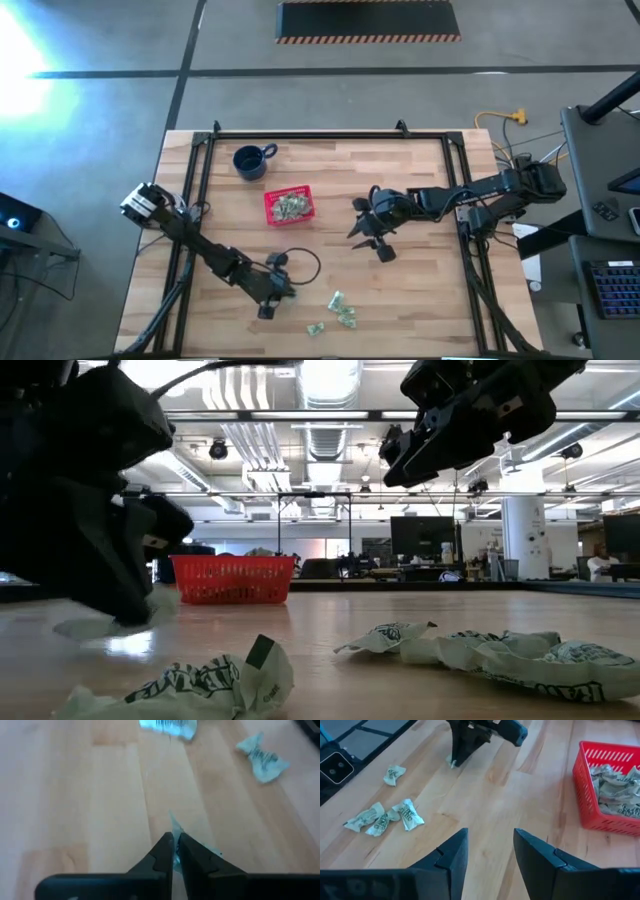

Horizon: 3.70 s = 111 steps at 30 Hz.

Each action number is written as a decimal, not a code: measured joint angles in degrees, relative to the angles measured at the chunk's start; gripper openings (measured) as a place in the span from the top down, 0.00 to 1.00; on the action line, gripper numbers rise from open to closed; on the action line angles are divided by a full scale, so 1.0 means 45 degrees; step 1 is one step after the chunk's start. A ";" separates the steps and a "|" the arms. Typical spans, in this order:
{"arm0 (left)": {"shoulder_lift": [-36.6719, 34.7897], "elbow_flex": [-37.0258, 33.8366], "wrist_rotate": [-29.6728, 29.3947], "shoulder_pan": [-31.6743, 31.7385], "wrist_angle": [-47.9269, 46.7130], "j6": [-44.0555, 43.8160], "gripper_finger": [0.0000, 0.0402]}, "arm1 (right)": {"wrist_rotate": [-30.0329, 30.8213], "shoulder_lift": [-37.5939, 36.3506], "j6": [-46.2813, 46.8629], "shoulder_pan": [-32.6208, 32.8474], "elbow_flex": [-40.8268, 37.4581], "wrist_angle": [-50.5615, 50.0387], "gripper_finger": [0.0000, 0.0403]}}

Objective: Pick and place items into bin
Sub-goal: Put the green stevia packet into the red bin

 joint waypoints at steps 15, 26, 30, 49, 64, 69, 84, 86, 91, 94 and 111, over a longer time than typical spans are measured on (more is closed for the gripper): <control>-0.3958 -0.0024 -0.7739 0.0354 -0.3698 0.3238 0.99 | 0.1103 0.0019 -0.0010 -0.0007 -0.0304 -0.0010 0.63; -0.6012 -0.0702 -0.9794 0.3159 -0.5927 0.3781 0.99 | 0.1107 0.0019 -0.0146 0.0000 -0.0306 0.0005 0.63; -0.6112 -0.1145 -0.7894 0.4805 -0.5911 0.3801 0.99 | 0.1107 0.0019 -0.0146 0.0000 -0.0306 0.0001 0.63; -0.6345 -0.1161 -0.5694 0.6790 -0.5868 0.4366 0.60 | 0.0298 0.0849 0.0704 0.0146 -0.0898 0.1591 0.63; -0.7912 -0.0665 -0.3663 0.5088 -0.5716 0.3991 0.55 | -0.2398 0.5615 0.0473 0.2419 0.0903 0.4707 0.63; -0.8283 -0.0693 -0.3670 0.4541 -0.5788 0.3693 0.55 | -0.2393 0.6650 0.0395 0.2898 0.1773 0.4704 0.63; -0.8424 -0.0816 -0.3712 0.3803 -0.5770 0.3096 0.55 | -0.1436 0.7611 0.0430 0.2890 0.2293 0.4136 0.71; -0.8424 -0.0810 -0.3712 0.3787 -0.5776 0.3082 0.54 | -0.1379 0.7606 0.0376 0.2882 0.2293 0.4092 0.75; -0.8424 -0.0816 -0.3717 0.3775 -0.5773 0.3059 0.54 | -0.1333 0.7510 0.0036 0.2855 0.2292 0.3935 0.89; -0.8424 -0.0816 -0.3723 0.3718 -0.5786 0.3047 0.54 | -0.1323 0.7234 -0.0196 0.2753 0.2270 0.3563 0.96; -0.8215 -0.1069 -0.3683 0.1453 -0.5805 0.1223 0.54 | 0.4283 0.4548 -0.2698 -0.0385 0.2293 0.5799 0.98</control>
